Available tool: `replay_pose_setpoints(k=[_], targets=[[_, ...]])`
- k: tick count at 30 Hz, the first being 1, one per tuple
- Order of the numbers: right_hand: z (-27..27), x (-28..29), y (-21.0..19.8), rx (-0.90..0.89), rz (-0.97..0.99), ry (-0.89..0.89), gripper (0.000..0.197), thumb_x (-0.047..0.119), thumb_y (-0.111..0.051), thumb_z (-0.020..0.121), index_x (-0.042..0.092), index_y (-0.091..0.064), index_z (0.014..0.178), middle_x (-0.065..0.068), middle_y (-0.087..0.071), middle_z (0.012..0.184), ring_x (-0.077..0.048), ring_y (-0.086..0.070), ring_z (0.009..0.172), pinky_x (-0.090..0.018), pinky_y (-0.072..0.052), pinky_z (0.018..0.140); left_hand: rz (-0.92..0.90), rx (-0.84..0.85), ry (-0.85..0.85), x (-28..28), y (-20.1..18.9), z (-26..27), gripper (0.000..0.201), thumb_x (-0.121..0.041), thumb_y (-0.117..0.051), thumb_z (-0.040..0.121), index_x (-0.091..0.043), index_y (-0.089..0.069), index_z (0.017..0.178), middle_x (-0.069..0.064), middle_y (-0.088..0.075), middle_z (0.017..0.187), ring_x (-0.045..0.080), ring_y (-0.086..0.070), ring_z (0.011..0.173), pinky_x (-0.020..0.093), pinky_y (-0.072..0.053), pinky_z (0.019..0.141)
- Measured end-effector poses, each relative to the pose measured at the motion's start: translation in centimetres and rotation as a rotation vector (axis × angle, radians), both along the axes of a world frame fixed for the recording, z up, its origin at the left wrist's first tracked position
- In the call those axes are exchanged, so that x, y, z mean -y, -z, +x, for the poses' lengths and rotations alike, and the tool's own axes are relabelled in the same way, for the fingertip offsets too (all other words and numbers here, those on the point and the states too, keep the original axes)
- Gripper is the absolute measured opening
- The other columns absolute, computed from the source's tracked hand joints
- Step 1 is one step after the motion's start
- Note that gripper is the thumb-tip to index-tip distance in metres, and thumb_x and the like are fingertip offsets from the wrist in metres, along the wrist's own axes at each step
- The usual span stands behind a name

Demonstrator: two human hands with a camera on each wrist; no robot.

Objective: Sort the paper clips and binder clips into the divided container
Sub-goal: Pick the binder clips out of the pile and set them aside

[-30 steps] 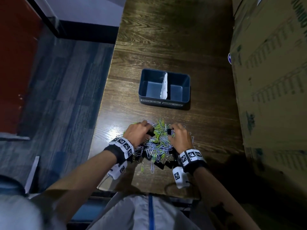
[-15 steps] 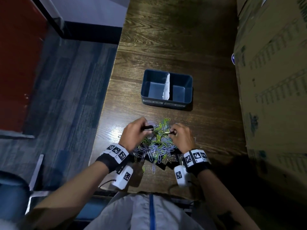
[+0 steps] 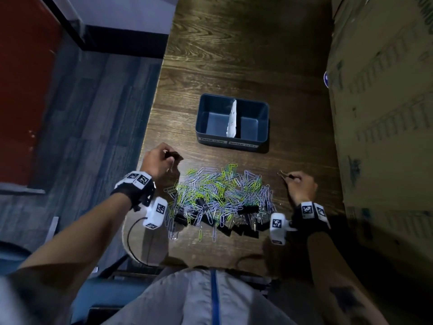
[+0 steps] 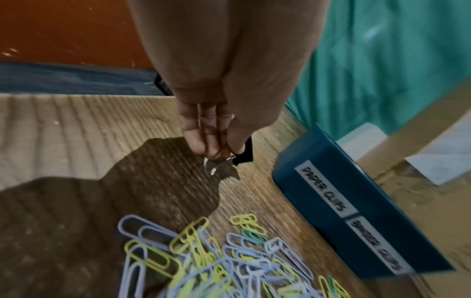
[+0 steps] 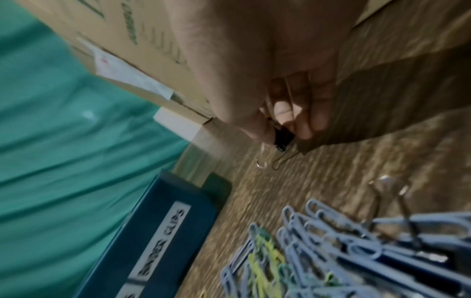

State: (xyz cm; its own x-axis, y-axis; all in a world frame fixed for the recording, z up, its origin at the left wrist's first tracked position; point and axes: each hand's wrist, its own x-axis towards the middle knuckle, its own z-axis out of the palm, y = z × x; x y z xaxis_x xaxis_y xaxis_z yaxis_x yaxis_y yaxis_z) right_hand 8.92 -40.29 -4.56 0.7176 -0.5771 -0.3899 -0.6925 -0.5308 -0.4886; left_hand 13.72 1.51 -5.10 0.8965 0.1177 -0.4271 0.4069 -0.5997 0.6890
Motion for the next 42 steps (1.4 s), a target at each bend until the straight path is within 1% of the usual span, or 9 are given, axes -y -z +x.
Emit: replay_pose_setpoints(k=[4,10,15,18,21,25,30,35,42], targets=[[-0.8,1.7,0.9,-0.041,0.038,0.033,0.023,0.011,-0.073,0.085,0.016,-0.074,0.107,-0.010,-0.073,0.108,-0.030,-0.064,0.108,-0.031,-0.045,0.092,0.140,0.004,0.042,-0.6,0.3,0.2,0.029,-0.004,-0.070,0.083,-0.017,-0.063,0.108,0.014,-0.068,0.102,0.025,-0.062,0.088,0.029,-0.048,0.078],[-3.3,0.1,0.4,0.046,-0.034,-0.145,0.025,0.016,-0.075,0.082,0.020,-0.070,0.106,-0.008,-0.071,0.101,-0.029,-0.066,0.096,-0.035,-0.051,0.088,0.586,0.147,0.389,1.0,-0.9,-3.2,0.050,-0.009,-0.067,0.081,-0.014,-0.052,0.128,0.021,-0.050,0.123,0.040,-0.047,0.110,0.051,-0.049,0.082],[-7.2,-4.5,0.0,0.073,0.071,-0.462,0.013,0.040,-0.075,0.084,0.030,-0.071,0.091,0.009,-0.069,0.082,-0.014,-0.067,0.075,-0.035,-0.056,0.070,0.382,0.284,0.807,5.6,-1.5,-8.0,0.035,-0.020,-0.066,0.086,-0.012,-0.058,0.119,0.012,-0.058,0.105,0.030,-0.059,0.088,0.042,-0.054,0.070],[-8.8,-6.1,0.4,-0.054,0.011,-0.718,0.030,0.036,-0.079,0.080,0.030,-0.066,0.107,0.002,-0.059,0.109,-0.020,-0.065,0.091,-0.040,-0.055,0.078,0.367,0.286,0.964,7.9,-1.2,-10.1,0.040,-0.031,-0.066,0.086,-0.013,-0.057,0.121,0.012,-0.056,0.112,0.030,-0.057,0.095,0.041,-0.054,0.071],[-9.5,-7.4,0.2,-0.101,-0.065,-0.749,0.047,0.026,-0.080,0.080,0.027,-0.059,0.122,-0.001,-0.047,0.122,-0.026,-0.060,0.105,-0.048,-0.056,0.084,0.393,0.201,0.944,9.4,-1.0,-11.1,0.046,-0.032,-0.064,0.088,-0.015,-0.050,0.128,0.012,-0.047,0.125,0.028,-0.049,0.107,0.043,-0.053,0.079],[-9.2,-9.1,-0.2,-0.038,-0.146,-0.723,0.041,0.025,-0.082,0.078,0.017,-0.064,0.114,-0.006,-0.050,0.121,-0.031,-0.063,0.094,-0.041,-0.054,0.078,0.245,0.164,0.807,9.7,0.0,-10.7,0.047,-0.015,-0.080,0.073,-0.010,-0.058,0.114,0.012,-0.051,0.117,0.028,-0.051,0.104,0.042,-0.051,0.082],[-8.7,-9.4,-0.5,0.003,-0.066,-0.685,0.035,0.019,-0.083,0.077,0.018,-0.062,0.105,-0.001,-0.057,0.116,-0.026,-0.062,0.096,-0.034,-0.051,0.077,0.048,0.022,0.510,9.3,0.3,-9.5,0.031,-0.003,-0.083,0.067,-0.021,-0.060,0.079,-0.005,-0.053,0.089,0.009,-0.052,0.080,0.019,-0.041,0.070],[-7.8,-8.2,-1.2,0.097,0.022,-0.569,0.028,0.021,-0.085,0.075,0.029,-0.061,0.085,0.011,-0.059,0.093,-0.015,-0.061,0.080,-0.039,-0.056,0.071,0.025,0.126,0.518,8.2,-0.2,-9.0,0.030,0.008,-0.071,0.076,-0.020,-0.062,0.074,-0.015,-0.054,0.076,-0.009,-0.050,0.069,0.003,-0.038,0.060],[-6.2,-6.6,-3.0,0.120,0.125,-0.340,0.025,0.022,-0.081,0.080,0.037,-0.063,0.088,0.010,-0.071,0.093,-0.010,-0.067,0.082,-0.032,-0.058,0.070,0.332,0.366,0.626,6.9,-0.4,-9.4,0.010,-0.010,-0.069,0.083,-0.014,-0.062,0.088,0.003,-0.056,0.090,0.019,-0.049,0.080,0.033,-0.046,0.065]])
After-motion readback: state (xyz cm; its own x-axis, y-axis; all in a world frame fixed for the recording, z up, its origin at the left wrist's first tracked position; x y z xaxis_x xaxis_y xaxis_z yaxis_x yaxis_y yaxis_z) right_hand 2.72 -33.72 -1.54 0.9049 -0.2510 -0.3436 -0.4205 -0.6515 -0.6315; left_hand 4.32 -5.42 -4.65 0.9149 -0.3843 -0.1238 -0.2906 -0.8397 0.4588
